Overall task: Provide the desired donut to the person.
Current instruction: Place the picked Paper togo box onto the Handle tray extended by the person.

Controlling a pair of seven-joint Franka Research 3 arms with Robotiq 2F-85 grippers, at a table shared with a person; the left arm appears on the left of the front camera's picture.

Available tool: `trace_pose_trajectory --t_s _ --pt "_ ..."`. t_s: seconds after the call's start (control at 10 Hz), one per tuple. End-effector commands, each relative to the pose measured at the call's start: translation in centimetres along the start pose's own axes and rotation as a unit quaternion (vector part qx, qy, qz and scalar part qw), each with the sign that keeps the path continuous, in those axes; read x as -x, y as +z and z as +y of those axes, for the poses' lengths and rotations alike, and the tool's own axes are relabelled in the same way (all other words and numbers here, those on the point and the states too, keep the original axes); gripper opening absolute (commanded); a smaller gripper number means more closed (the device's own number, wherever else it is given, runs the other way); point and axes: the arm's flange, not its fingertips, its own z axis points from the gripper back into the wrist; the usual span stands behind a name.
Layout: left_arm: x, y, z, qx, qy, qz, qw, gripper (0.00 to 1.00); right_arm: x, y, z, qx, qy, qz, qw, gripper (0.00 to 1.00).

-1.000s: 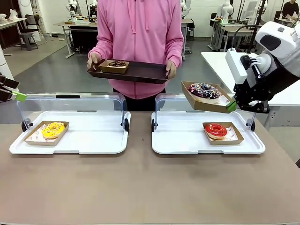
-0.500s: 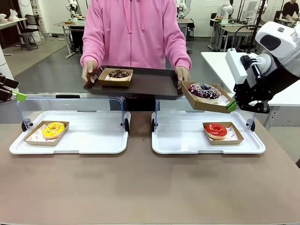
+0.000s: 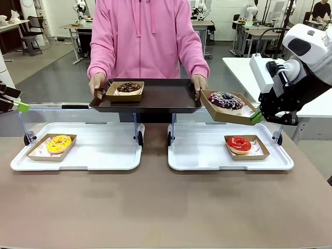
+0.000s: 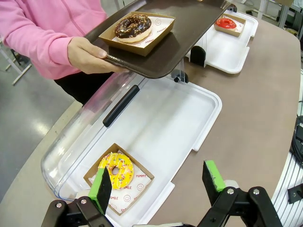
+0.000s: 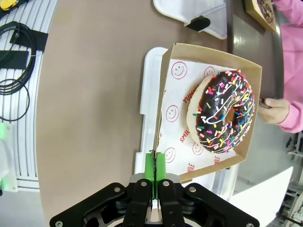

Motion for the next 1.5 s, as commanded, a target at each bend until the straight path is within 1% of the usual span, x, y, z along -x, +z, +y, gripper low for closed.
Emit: trace_pose_trajectory --t_s 0.0,0.7,0.8,0.9,1.0,1.1,1.3,1.4 --pt "0.0 -0.1 0.0 -0.002 0.004 0.0 1.0 1.0 0.0 -0.2 -0.1 0.0 -0.002 0.002 1.0 0.0" --pt "0.0 -0.1 0.0 -0.002 0.004 0.0 1.0 1.0 0.0 -0.2 -0.1 0.0 -0.002 0.002 1.0 0.0" --pt "0.0 -0.1 0.0 -0.002 0.004 0.0 1.0 1.0 0.0 0.0 0.0 0.0 0.0 0.0 1.0 0.01" --pt "0.0 -0.1 0.0 -0.002 0.004 0.0 1.0 1.0 -2.2 0.3 -2.7 -0.001 0.008 0.019 1.0 0.01" --pt "0.0 -0.1 0.0 -0.002 0.004 0.0 1.0 1.0 -4.8 0.2 -5.8 -0.009 0.034 0.013 0.999 0.01" --pt "0.0 -0.1 0.0 -0.002 0.004 0.0 1.0 1.0 -7.1 -0.2 -8.6 -0.009 0.029 0.021 0.999 0.01" --pt "0.0 -0.1 0.0 -0.002 0.004 0.0 1.0 1.0 -12.3 -0.7 -12.3 0.007 0.0 0.059 0.998 0.01" --pt "0.0 -0.1 0.0 -0.002 0.004 0.0 1.0 1.0 -14.4 -1.9 -14.4 0.014 -0.019 0.078 0.997 0.01"
